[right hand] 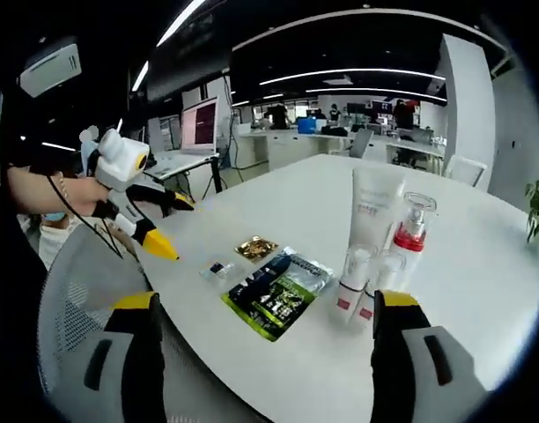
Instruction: Arrange the skincare products in the storage area until every visible bottle or jar stands upright without overlapping.
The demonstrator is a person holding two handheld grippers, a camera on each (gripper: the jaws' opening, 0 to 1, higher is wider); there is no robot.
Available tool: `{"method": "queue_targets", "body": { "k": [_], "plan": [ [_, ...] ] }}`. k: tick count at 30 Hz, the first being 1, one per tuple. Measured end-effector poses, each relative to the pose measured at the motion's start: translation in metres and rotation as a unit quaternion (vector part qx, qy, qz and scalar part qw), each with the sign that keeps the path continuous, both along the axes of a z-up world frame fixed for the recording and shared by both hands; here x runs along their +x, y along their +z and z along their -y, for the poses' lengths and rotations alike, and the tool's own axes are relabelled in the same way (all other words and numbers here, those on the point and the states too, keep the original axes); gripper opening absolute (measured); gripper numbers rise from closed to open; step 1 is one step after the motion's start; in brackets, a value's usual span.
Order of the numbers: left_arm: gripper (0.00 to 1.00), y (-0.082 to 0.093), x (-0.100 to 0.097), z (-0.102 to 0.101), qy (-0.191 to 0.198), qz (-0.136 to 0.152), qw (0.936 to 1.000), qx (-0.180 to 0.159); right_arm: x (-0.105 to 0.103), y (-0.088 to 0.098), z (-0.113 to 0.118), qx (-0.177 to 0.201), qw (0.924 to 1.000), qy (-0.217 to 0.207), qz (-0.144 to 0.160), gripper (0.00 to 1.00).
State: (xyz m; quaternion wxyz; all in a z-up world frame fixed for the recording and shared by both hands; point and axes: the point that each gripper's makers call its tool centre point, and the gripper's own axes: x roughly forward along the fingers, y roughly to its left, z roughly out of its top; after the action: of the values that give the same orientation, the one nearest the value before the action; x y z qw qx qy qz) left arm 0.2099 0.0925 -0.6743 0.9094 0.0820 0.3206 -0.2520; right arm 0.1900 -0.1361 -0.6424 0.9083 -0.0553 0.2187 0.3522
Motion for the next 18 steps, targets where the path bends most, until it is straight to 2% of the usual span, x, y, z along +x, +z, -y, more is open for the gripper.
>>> {"method": "queue_targets", "body": {
  "k": [3, 5, 8, 10, 13, 15, 18],
  "plan": [
    [0.99, 0.0, -0.005, -0.001, 0.0, 0.006, 1.0, 0.0, 0.004, 0.003, 0.011, 0.001, 0.9998, -0.021, 0.005, 0.99],
    [0.99, 0.001, -0.009, -0.002, 0.002, 0.006, 1.0, -0.003, 0.007, 0.007, 0.023, -0.002, 0.9991, -0.038, 0.02, 0.99],
    [0.99, 0.004, -0.015, -0.004, 0.008, 0.01, 0.9999, -0.011, 0.007, 0.004, 0.034, 0.011, 0.9981, -0.06, 0.009, 0.99],
    [0.99, 0.004, -0.019, -0.005, 0.011, 0.014, 0.9998, -0.011, 0.008, 0.003, 0.041, 0.006, 0.9971, -0.075, 0.012, 0.99],
    [0.99, 0.004, -0.021, -0.011, 0.024, 0.024, 0.9993, -0.014, 0.008, 0.002, 0.046, 0.01, 0.996, -0.089, 0.006, 0.99],
    [0.99, 0.005, -0.022, -0.015, 0.032, 0.019, 0.9992, -0.01, 0.008, 0.002, 0.046, 0.011, 0.9954, -0.095, 0.004, 0.99],
    [0.98, 0.011, -0.016, -0.016, 0.035, 0.043, 0.9984, -0.013, 0.01, 0.007, 0.047, 0.02, 0.9943, -0.104, 0.007, 0.99]
  ]
}}
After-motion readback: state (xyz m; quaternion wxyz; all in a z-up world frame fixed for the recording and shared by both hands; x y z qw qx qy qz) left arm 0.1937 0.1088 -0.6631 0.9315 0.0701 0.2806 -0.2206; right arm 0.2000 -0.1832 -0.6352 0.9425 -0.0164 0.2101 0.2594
